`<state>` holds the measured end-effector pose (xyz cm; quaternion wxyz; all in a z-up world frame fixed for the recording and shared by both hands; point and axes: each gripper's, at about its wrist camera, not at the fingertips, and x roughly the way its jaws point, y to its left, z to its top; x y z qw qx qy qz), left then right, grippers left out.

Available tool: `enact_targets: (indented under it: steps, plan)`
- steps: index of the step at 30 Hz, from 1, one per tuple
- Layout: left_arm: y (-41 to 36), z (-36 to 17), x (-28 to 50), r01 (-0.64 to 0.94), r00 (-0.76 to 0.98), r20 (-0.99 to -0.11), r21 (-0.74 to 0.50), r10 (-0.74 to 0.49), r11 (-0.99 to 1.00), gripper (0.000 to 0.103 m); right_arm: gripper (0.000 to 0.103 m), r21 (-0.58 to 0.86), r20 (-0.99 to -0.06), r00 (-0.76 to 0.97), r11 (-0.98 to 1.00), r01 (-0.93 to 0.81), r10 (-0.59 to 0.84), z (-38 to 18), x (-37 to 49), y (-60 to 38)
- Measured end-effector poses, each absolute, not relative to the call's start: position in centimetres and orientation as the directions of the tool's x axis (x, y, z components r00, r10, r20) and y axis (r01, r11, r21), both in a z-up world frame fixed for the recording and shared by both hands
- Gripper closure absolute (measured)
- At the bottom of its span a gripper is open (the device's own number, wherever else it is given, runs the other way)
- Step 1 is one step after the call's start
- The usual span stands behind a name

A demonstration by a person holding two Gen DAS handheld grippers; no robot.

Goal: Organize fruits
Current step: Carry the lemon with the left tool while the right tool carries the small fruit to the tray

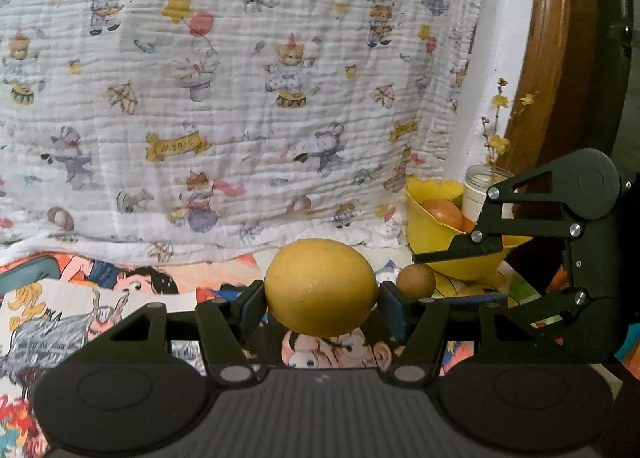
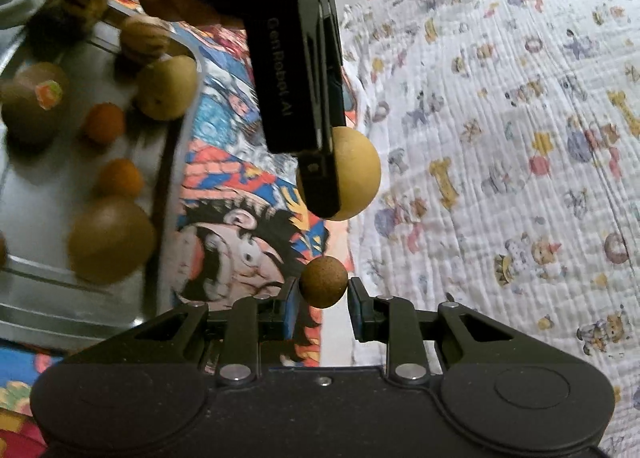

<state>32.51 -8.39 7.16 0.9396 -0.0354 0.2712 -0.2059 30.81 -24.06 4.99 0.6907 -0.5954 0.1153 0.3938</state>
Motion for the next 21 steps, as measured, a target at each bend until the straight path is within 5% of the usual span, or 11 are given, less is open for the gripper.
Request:
enact_targets:
  steps: [21]
  plan:
    - [-7.6, 2.3, 23.9, 0.410, 0.699, -0.538, -0.240, -0.472, 0.880, 0.038, 0.075, -0.634, -0.699, 0.569, -0.008, -0.773, 0.433, 0.9, 19.4, -25.9]
